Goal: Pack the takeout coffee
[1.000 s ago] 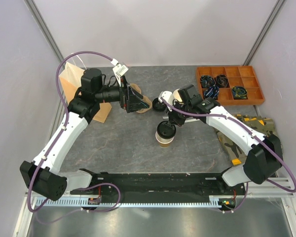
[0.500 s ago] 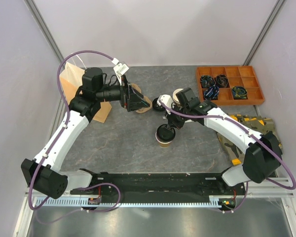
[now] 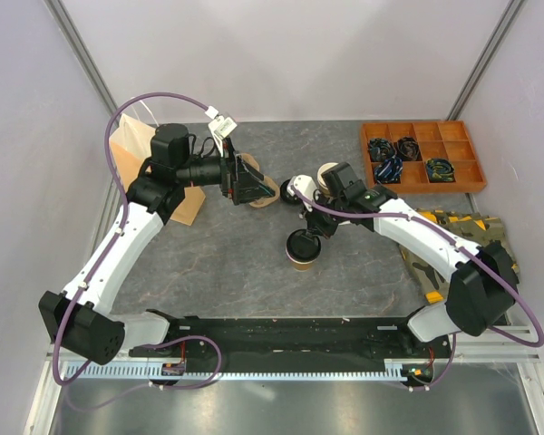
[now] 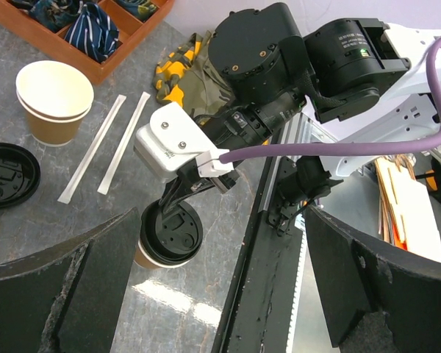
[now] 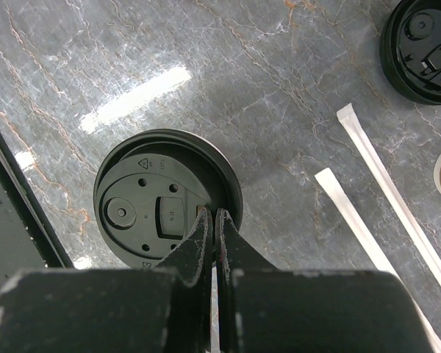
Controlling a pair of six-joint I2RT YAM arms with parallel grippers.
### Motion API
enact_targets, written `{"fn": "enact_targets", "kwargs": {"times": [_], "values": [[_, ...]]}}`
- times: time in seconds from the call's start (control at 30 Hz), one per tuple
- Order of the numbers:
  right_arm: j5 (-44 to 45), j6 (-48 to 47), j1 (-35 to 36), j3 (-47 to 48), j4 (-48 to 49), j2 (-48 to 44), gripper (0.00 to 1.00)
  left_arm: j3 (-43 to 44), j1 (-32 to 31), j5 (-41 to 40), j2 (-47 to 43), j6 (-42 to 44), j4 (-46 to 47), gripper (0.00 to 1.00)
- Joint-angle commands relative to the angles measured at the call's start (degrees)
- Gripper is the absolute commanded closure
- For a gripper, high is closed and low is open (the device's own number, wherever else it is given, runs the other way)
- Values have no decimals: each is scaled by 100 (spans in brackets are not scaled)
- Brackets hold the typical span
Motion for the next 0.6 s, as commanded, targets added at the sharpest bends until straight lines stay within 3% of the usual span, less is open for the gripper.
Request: {"fn": "enact_targets", "kwargs": {"times": [0.0,0.4,0.57], "values": [[-41,67,59,-41,170,76,100,214,16,227,-7,-63,109,0],[38,76,112,-147,222,120,100,213,25,227,46,-71,92,0],[56,67,112,-94,214,173,92,231,25,262,64,-89,92,0]]}}
